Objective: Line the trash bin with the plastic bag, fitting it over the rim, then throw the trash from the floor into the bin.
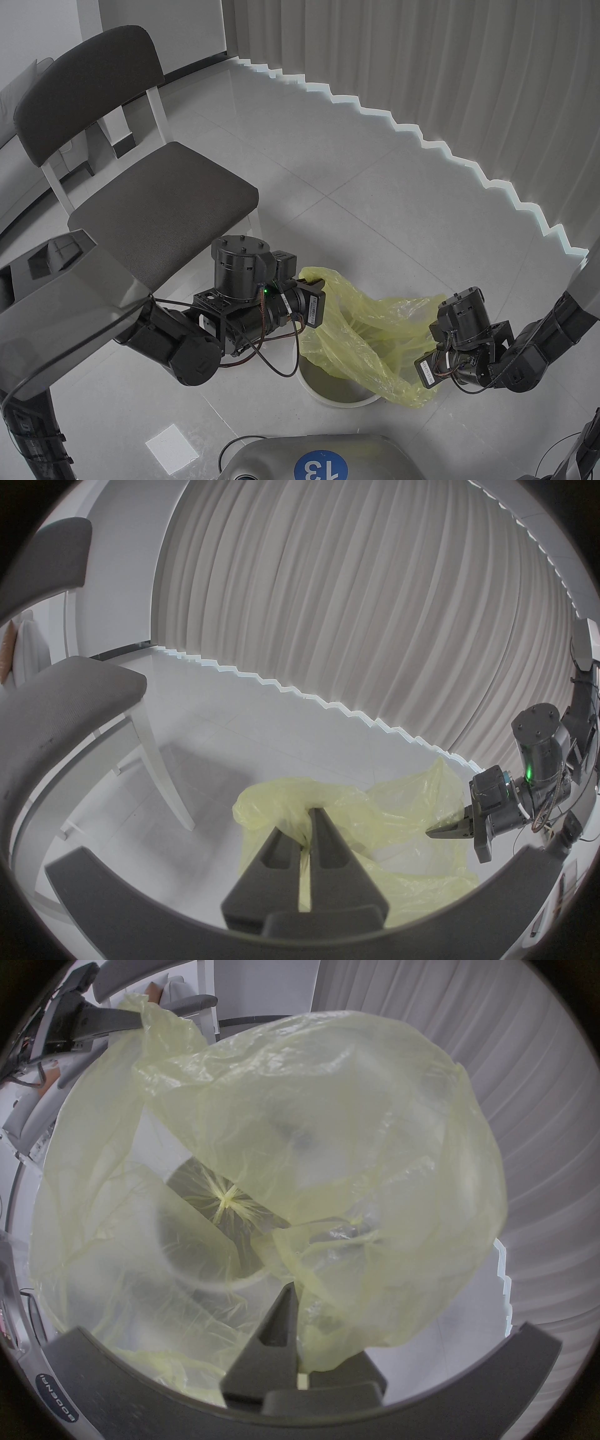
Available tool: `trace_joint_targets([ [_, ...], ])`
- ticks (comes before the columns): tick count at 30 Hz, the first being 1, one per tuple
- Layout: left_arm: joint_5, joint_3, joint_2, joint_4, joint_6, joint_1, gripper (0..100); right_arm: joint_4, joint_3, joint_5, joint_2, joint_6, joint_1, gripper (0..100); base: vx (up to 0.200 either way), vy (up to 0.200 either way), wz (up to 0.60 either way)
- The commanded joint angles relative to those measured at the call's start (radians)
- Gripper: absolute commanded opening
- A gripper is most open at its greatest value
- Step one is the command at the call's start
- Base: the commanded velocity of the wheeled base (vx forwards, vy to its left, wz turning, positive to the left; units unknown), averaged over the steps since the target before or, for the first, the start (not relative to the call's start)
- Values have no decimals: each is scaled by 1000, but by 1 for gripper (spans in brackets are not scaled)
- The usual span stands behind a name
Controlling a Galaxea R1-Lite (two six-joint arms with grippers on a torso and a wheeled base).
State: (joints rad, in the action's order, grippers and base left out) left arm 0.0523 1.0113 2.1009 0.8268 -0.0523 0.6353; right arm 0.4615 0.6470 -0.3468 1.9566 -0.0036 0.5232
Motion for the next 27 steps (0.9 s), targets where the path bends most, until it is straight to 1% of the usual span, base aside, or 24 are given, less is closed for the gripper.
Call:
trace_joint_targets([
  [1,0,12,27,0,-3,1,0,-3,-13,-1,-15,-6,-17,0,0,0,0],
  [5,1,20,41,0,-46,6,0,-1,-40,-1,-16,-12,-32,0,0,0,0],
  [12,3,29,90,37,-50,0,0,0,-63,-1,-15,-12,-43,0,0,0,0],
  [14,1,7,107,57,-55,-13,0,2,-61,2,-13,-10,-38,0,0,0,0],
  [19,3,-51,119,106,-112,-31,0,40,-61,9,-2,-3,-17,0,0,0,0],
  [24,23,-108,145,164,-118,-54,0,63,-50,11,22,1,-5,0,0,0,0],
  [25,32,-132,160,199,-123,-63,0,72,-49,12,38,2,3,0,0,0,0],
  [26,32,-132,160,199,-123,-63,0,72,-49,12,38,2,3,0,0,0,0],
  [27,32,-163,179,241,-129,-65,0,89,-50,17,53,4,14,0,0,0,0],
])
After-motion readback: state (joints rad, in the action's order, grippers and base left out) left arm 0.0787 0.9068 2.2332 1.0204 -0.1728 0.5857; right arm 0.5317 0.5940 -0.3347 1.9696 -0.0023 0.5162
